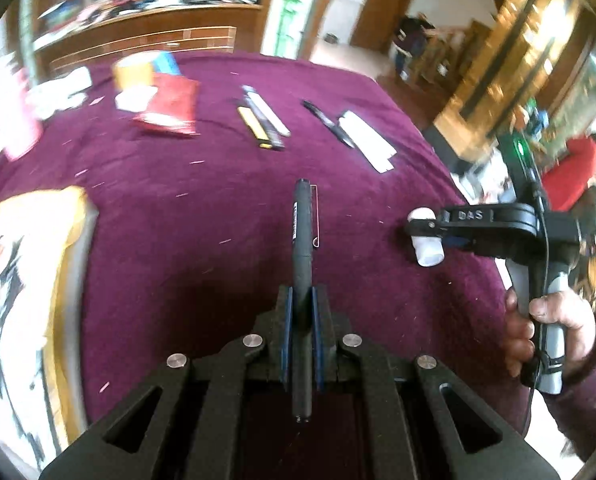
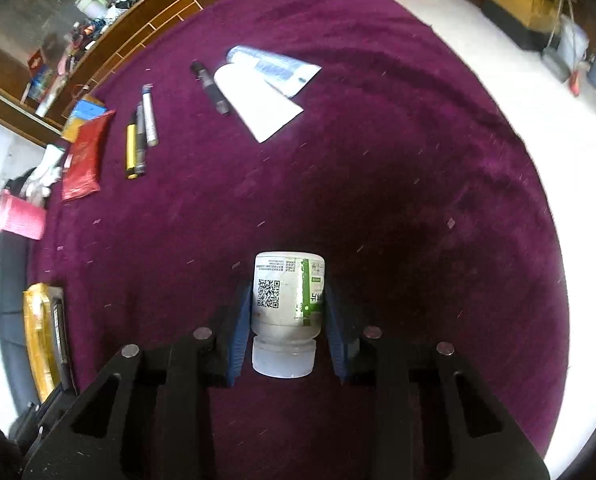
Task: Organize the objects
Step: 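Carry the white bottle with the right tool while the left tool carries the black pen to the tray, then release the white bottle with the right tool while the left tool releases the black pen in the tray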
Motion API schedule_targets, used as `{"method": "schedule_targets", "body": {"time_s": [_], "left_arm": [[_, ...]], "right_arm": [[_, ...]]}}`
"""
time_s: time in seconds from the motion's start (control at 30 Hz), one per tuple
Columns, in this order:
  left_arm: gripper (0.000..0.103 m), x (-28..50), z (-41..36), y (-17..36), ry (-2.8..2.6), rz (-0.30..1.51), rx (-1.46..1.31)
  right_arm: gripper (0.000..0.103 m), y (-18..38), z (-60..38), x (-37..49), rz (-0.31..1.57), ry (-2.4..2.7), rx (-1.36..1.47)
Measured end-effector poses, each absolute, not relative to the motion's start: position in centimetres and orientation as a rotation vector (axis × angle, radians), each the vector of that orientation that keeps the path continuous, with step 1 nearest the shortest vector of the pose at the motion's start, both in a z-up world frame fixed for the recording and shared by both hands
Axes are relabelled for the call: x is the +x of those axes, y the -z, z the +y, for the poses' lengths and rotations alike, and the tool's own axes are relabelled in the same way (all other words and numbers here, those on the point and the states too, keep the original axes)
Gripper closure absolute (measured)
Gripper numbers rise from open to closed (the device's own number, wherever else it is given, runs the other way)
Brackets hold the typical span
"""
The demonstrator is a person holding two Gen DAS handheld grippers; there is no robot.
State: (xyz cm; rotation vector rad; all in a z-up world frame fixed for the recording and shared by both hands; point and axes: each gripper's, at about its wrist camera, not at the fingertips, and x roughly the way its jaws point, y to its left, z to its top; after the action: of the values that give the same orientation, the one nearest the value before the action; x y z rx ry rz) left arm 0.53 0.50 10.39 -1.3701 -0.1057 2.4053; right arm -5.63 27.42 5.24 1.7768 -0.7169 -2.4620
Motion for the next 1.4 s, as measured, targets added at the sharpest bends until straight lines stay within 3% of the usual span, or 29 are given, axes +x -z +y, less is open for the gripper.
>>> {"method": "schedule_targets", "body": {"time_s": [0.17, 0.53, 0.8, 1.2, 1.23, 1.33, 1.4], "left_arm": [[0.097, 3.1, -7.1, -12.0, -2.505, -0.238, -1.378], [0.096, 6.9, -22.3, -9.2, -2.682, -0.34, -1.555], [0.096, 7.0, -27.1, -6.2, -2.662, -0.383, -1.587], [0.095, 6.0, -29.0, -6.3, -2.618, -0.406, -1.526], [0.092, 5.9, -29.1, -6.6, -2.623, -0.405, -1.518], [0.063, 5.8, -29.3, -7.3, -2.641, -0.412, -1.499], [0.057, 5.8, -29.4, -7.8, -2.651, -0.419, -1.477]], "right_arm": [[0.071, -7.4, 23.9, -4.3, -0.776, 2.357, 1.693], [0.07, -11.5, 4.0, -0.7, -0.58, 2.055, 1.579], [0.07, -9.7, -9.3, 1.3, -0.359, 1.939, 1.634], [0.07, -6.4, -14.6, 1.9, -0.235, 1.967, 1.731], [0.07, -6.6, -14.7, 1.9, -0.23, 1.975, 1.725], [0.07, -7.2, -14.6, 1.8, -0.227, 1.995, 1.709], [0.069, -7.8, -14.3, 1.6, -0.248, 2.007, 1.691]]}}
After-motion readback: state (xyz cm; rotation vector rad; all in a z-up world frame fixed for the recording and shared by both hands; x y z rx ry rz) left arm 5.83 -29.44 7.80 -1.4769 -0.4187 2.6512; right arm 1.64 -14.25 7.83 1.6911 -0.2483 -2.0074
